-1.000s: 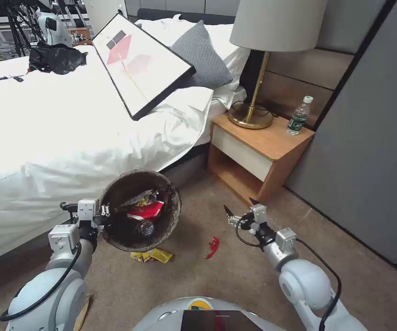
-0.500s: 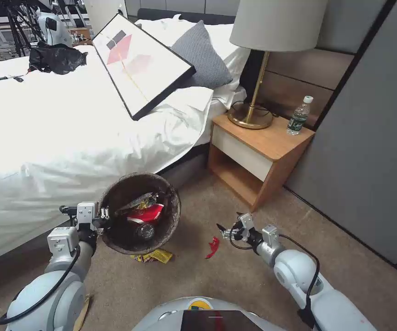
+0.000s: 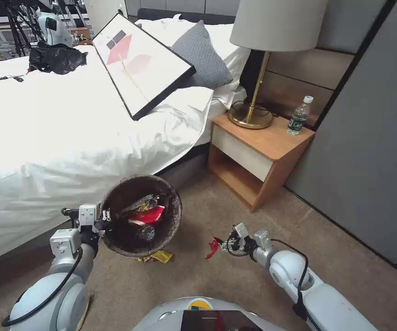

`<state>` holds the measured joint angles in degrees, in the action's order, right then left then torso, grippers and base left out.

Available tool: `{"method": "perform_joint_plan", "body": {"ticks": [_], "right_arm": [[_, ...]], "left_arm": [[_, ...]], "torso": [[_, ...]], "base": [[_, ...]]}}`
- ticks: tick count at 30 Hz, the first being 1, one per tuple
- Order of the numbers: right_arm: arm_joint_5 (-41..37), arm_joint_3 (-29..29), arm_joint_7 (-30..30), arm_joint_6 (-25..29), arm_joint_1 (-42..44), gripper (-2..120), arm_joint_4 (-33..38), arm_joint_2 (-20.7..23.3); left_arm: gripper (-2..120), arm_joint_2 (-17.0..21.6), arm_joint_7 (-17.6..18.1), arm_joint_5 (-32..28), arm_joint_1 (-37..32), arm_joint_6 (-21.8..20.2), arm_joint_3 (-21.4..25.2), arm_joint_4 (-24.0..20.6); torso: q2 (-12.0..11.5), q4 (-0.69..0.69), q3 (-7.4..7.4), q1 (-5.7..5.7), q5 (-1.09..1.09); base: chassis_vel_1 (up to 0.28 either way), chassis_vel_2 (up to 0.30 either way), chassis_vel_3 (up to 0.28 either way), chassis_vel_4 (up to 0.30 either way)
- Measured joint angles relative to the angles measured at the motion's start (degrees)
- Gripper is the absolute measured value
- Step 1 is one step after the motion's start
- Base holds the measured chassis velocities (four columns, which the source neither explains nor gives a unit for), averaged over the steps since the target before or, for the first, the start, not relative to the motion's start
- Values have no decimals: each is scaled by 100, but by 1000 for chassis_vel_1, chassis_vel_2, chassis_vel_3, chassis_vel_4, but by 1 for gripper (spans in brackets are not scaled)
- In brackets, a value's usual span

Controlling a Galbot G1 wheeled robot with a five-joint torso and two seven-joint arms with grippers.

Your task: Pick up the trash bin, then pick up the garbage from the floor and place it into the trash bin.

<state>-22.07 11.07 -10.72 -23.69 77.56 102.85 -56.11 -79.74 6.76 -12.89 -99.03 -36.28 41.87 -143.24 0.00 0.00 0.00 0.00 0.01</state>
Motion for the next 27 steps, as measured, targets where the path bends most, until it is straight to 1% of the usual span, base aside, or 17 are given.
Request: {"method": "perform_joint_plan", "body": {"ticks": [6, 11, 13, 19, 27], "right_arm": [[172, -234, 10, 11, -177, 100, -303, -164], [248, -317, 15, 9, -264, 100, -454, -262], [314, -388, 15, 7, -342, 100, -662, -366], [536, -431, 12, 35, -429, 100, -1048, -613], [727, -457, 10, 75, -490, 100, -1308, -820]], "left_arm": [[2, -14, 2, 31, 0, 5, -55, 0], [2, -3, 2, 32, 1, 6, -53, 0], [2, 6, 3, 29, -6, 8, -40, 0], [2, 6, 2, 21, -13, 11, -38, 0], [2, 10, 1, 16, -16, 12, -39, 0]], "torso": [[0, 0, 0, 0, -1], [0, 0, 0, 0, -1], [0, 0, 0, 0, -1], [0, 0, 0, 0, -1], [0, 0, 0, 0, -1]], "base": [[0, 0, 0, 0], [0, 0, 0, 0], [0, 0, 0, 0], [0, 0, 0, 0], [0, 0, 0, 0]]}}
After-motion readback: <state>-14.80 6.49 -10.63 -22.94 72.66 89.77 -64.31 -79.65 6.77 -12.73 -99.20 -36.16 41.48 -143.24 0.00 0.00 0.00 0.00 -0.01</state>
